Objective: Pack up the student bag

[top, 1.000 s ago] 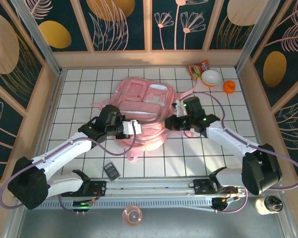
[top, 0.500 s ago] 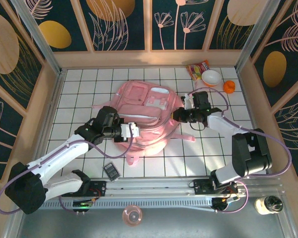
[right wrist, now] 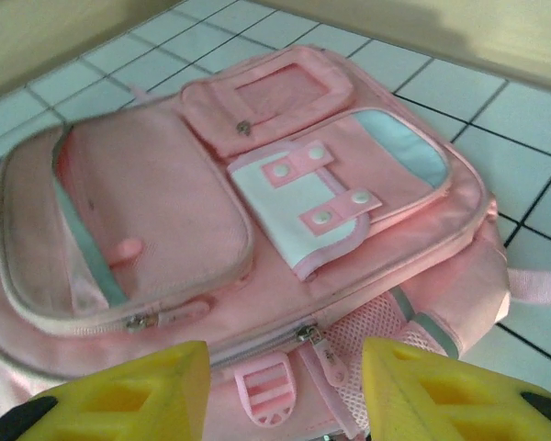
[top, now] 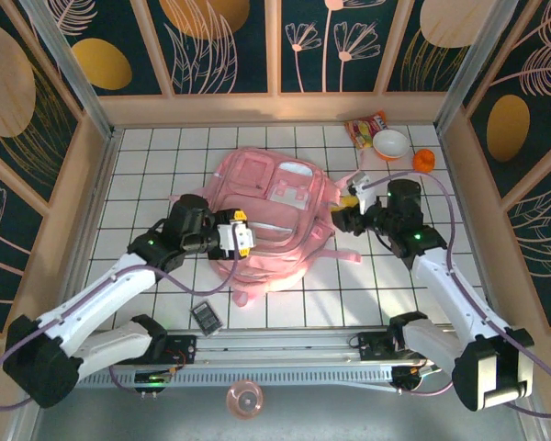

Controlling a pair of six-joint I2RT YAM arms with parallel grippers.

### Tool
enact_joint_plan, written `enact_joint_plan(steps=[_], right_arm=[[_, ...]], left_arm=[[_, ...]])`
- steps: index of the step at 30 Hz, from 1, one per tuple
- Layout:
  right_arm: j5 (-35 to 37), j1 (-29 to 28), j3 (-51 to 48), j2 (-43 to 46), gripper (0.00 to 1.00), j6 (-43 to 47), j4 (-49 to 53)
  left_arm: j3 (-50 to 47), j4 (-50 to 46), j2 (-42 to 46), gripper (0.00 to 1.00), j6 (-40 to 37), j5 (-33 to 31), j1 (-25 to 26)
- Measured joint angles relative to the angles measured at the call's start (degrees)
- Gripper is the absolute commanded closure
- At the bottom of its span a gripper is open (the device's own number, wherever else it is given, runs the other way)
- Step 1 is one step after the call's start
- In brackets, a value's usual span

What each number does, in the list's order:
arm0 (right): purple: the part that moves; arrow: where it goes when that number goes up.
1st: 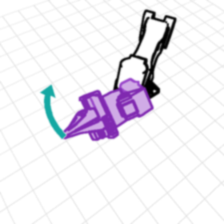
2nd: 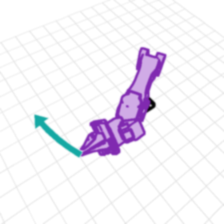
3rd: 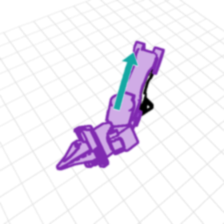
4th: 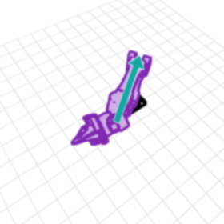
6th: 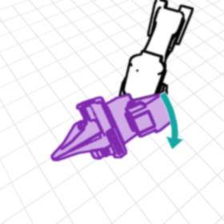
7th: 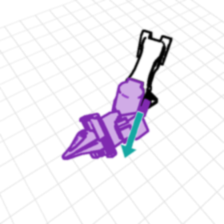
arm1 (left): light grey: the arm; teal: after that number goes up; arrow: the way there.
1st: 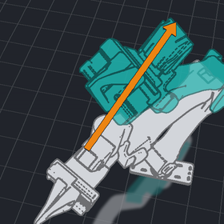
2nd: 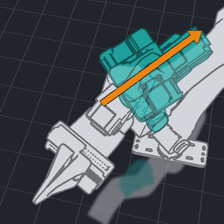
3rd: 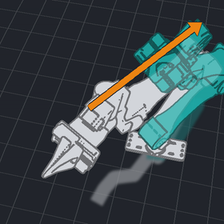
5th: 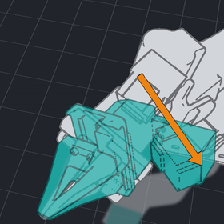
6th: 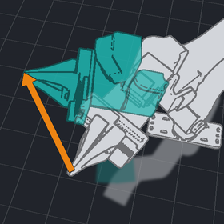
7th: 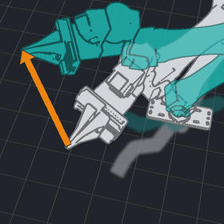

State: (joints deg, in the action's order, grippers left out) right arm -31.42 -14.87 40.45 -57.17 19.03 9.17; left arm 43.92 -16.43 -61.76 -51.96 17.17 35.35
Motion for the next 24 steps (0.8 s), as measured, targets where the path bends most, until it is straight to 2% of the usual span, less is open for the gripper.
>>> enact_joint_plan(steps=[6, 16, 20, 22, 24], right_arm=[[-2.19, -0.55, 0.0, -2.64, 0.56, 10.29, 2.25], [-2.99, -4.2, 0.61, -7.02, 0.56, 16.52, 4.15], [-3.26, -5.79, 1.77, -9.2, 0.53, 18.18, 4.42], [-3.56, -6.38, 2.25, -10.21, 0.51, 18.62, 4.44], [-4.22, -6.95, 2.71, -11.39, 0.51, 19.26, 4.31]], left_arm=[[0.17, 0.35, -5.33, 0.34, -2.86, -1.57, 0.0], [2.23, 1.2, -9.86, 0.33, -5.11, -2.05, 0.0], [2.58, 0.87, -12.0, 0.33, -7.04, -2.95, 0.0], [2.6, 0.79, -13.05, 0.42, -7.74, -3.39, 0.0], [2.6, 0.74, -14.27, 0.71, -8.0, -4.04, 0.0]])
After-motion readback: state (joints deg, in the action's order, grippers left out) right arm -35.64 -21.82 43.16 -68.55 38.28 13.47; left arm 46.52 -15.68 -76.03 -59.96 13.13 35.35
